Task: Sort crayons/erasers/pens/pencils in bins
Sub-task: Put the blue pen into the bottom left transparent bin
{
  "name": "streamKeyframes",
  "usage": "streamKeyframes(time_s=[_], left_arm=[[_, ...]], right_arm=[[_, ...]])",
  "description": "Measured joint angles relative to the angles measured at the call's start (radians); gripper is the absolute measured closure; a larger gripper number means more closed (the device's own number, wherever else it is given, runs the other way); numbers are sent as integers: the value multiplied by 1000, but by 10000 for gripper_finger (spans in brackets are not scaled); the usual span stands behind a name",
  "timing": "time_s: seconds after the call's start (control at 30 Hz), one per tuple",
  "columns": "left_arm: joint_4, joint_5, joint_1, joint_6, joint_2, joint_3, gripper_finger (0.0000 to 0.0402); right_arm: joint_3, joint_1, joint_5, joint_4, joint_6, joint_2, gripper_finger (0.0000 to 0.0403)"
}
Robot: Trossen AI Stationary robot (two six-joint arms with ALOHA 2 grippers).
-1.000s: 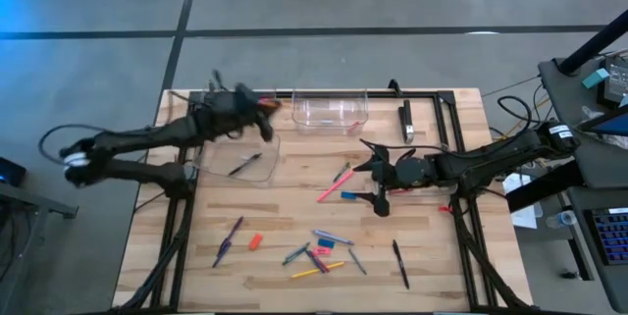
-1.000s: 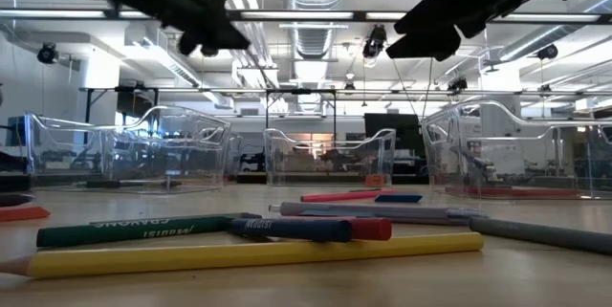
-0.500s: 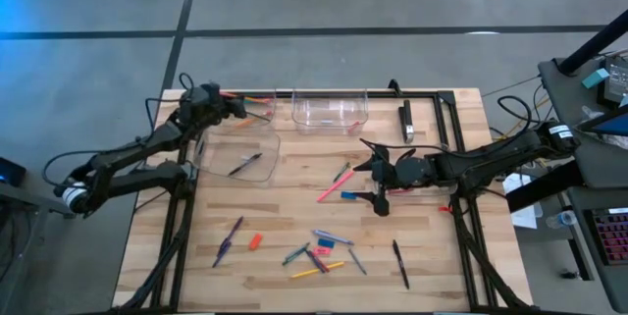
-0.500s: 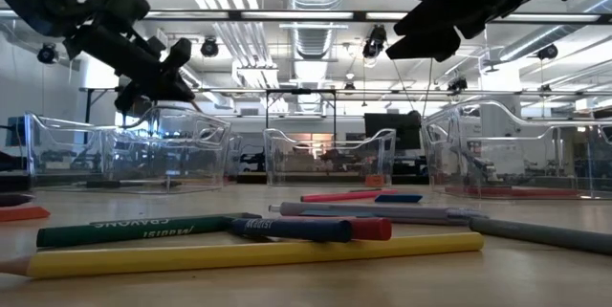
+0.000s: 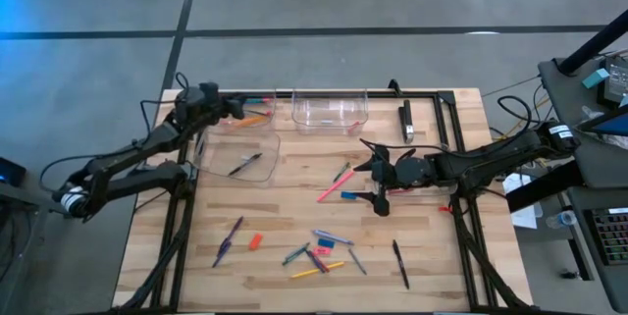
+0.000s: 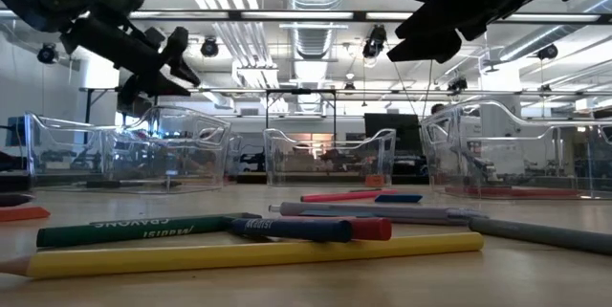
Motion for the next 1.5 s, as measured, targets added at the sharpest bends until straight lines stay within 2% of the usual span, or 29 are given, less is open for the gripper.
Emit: streamKeyframes(time_s=[0.23,0.43,0.53,0.6,0.8,0.93,1.03,1.13,1.23,1.33,1.5], left_arm=[[5,17,-4,77,-110,50,204],[109,271,-81,104,-202,71,203],[115,307,-209,128,-215,71,203],[117,265,-327,178,-202,63,203],[285,-26,-716,367,-31,33,203],[375,-96,-881,499,81,71,203],[246,-150,-936,509,118,144,203],[-67,-217,-961,416,126,264,204],[-449,-293,-988,271,160,391,212],[-761,-290,-1035,125,213,480,228],[-1079,-252,-1181,-225,291,526,257]], right_arm=[[0,0,0,0,0,0,74],[0,0,0,0,-2,0,74],[0,0,0,0,-4,1,74],[0,0,0,0,-3,7,74],[-1,0,0,-37,-22,5,74],[-1,0,1,-60,-12,-34,74],[0,4,1,-101,-1,-62,74],[0,7,1,-134,21,-82,74],[-1,11,1,-156,41,-85,74],[-1,19,1,-162,42,-83,74],[-1,37,1,-160,32,-84,74]])
